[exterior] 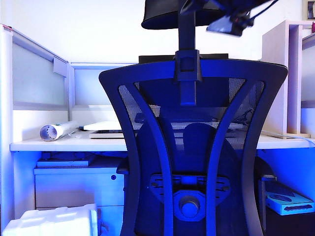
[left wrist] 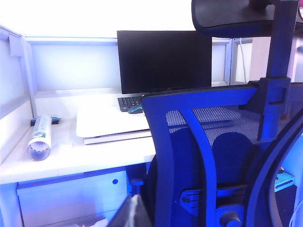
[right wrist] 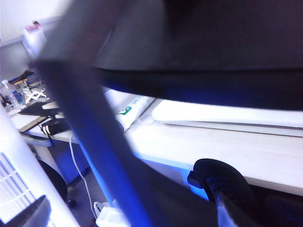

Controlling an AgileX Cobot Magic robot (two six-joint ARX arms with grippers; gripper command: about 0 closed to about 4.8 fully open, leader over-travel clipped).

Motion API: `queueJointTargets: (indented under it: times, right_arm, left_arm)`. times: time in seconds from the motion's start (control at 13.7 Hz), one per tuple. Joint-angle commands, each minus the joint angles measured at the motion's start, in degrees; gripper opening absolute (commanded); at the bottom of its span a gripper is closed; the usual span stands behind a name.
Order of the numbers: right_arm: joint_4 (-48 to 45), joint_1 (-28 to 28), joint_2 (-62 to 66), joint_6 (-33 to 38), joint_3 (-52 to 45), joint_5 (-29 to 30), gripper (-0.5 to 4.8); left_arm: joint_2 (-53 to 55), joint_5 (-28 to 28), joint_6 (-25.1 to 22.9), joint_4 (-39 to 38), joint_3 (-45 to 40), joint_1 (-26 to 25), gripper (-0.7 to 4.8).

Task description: Pull out the black chair under the table.

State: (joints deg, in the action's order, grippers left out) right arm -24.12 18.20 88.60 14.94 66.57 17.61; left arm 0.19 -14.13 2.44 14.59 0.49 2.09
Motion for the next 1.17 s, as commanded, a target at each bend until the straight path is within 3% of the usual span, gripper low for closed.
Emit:
queueJointTargets:
  times: [0.07,0.22,0.44,0.51,0.66,1.17]
  right_arm:
    - [-2.0,1.1,5.7,-0.1,5.6,-0.1,4.79]
    - [-1.9,2.6,9.1,-0.1,8.9,-0.1,4.79]
    - [-2.6,4.3,10.4,-0.2,10.2,-1.6,2.36]
    - [-3.8,4.4,10.4,-0.2,10.2,-1.6,1.20]
    - [-4.9,4.3,10.3,-0.2,10.2,-1.6,-0.08]
    - [1.6,4.4,6.1,-1.9,10.2,-0.7,-0.08]
  left_arm:
    - [0.0,-0.3,0.2,1.0,0.1,0.0,-0.04]
    - [0.0,-0.2,0.1,1.0,0.1,0.0,-0.04]
    - [0.0,-0.2,-0.1,1.0,0.1,0.0,-0.04]
    - [0.0,-0.2,-0.1,1.0,0.1,0.0,-0.04]
    - [0.0,-0.2,-0.1,1.0,0.1,-0.1,-0.04]
    - [0.0,-0.2,-0.1,1.0,0.1,0.0,-0.04]
